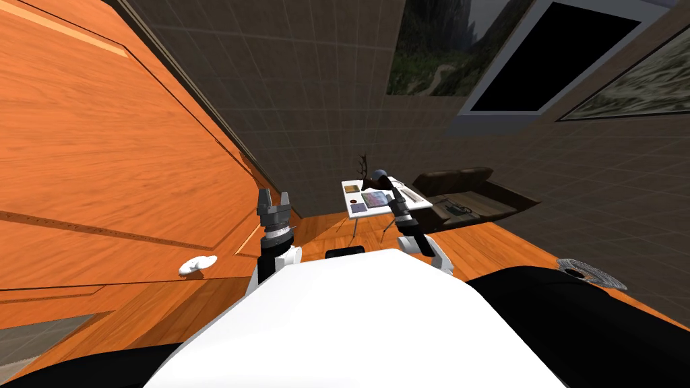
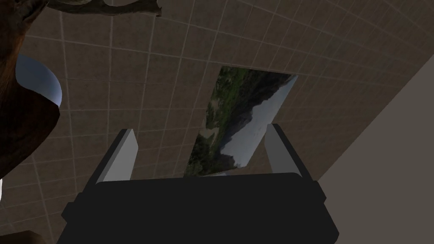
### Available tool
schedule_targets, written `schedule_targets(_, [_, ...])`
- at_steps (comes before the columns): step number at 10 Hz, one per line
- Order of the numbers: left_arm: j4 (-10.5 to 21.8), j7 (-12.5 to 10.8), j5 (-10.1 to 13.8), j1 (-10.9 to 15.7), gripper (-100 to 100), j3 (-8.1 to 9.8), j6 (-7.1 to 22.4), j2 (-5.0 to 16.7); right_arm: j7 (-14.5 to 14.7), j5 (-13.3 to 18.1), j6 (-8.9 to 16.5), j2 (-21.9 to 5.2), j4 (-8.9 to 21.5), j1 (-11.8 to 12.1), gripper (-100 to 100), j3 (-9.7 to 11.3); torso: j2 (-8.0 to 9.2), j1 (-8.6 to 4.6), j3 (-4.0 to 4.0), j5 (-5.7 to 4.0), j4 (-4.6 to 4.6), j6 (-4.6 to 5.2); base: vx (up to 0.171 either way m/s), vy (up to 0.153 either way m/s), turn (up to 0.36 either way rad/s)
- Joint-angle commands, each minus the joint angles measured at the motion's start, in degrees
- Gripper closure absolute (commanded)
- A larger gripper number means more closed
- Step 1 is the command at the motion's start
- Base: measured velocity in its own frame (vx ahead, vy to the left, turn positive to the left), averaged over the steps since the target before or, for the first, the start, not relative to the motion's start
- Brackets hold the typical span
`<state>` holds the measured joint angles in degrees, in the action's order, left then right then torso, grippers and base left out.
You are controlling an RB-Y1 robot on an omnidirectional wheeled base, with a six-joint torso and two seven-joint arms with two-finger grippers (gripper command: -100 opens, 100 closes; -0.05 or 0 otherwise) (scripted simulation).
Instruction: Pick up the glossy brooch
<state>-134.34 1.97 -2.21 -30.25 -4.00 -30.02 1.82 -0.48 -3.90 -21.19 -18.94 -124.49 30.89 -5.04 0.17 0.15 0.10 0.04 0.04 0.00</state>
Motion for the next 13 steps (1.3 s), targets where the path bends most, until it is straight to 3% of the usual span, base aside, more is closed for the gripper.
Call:
schedule_targets(1, [0.0,0.0,0.0,0.0,0,0.0,0.0,0.0,0.25,0.24,-0.05,-1.67,0.27,0.32,-100,-0.27,0.0,0.0,0.0,0.0,0.0,0.0,-0.041,0.045,0.017])
schedule_targets(2, [0.0,0.0,0.0,0.0,0,0.0,0.0,0.0,0.76,0.91,-0.2,-3.98,1.08,0.84,-100,-0.58,-0.01,0.0,0.0,0.0,0.0,0.0,-0.049,0.049,0.043])
schedule_targets(7, [0.0,0.0,0.0,0.0,0,0.0,0.0,0.0,1.87,2.59,-0.66,-10.36,2.97,1.98,-100,-0.77,-0.08,0.1,-0.04,0.02,-0.02,-0.01,-0.028,0.063,0.037])
schedule_targets(13, [0.0,0.0,0.0,-0.01,0,0.0,0.0,0.0,3.68,5.94,-1.75,-19.67,6.57,3.83,-100,0.0,-0.24,0.09,-0.13,0.02,-0.05,-0.02,0.004,0.06,0.065])
